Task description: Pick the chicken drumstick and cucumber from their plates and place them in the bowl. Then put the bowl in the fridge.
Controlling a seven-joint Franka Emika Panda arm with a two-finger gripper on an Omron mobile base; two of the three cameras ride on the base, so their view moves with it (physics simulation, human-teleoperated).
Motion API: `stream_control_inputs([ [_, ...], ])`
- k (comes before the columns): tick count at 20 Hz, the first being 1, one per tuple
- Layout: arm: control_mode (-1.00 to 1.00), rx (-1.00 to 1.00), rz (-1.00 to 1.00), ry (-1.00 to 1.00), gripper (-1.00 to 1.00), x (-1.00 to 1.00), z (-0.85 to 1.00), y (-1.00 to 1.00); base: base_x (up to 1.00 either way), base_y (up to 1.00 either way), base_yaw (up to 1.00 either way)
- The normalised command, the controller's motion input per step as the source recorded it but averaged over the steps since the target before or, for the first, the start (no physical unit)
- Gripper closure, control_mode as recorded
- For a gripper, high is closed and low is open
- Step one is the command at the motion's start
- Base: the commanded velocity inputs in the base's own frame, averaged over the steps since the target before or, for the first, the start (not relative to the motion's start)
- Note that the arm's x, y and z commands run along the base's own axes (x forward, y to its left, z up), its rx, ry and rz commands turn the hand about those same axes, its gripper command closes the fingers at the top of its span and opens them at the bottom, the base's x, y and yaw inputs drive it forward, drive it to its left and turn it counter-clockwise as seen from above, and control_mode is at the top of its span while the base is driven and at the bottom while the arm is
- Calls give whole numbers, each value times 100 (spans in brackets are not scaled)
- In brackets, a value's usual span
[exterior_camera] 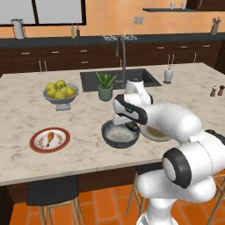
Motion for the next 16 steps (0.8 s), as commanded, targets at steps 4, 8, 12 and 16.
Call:
stream_control_inputs([
  [4, -100, 0, 0, 3, 100, 35, -46, 15, 0, 0, 0],
  [8, -100, 0, 0, 3, 100, 11, -56, 0, 0, 0, 0],
  [12, -100, 0, 0, 3, 100, 21, -48, 1, 0, 0, 0],
  [16, -100, 0, 0, 5, -100, 22, -50, 12, 0, 0, 0],
])
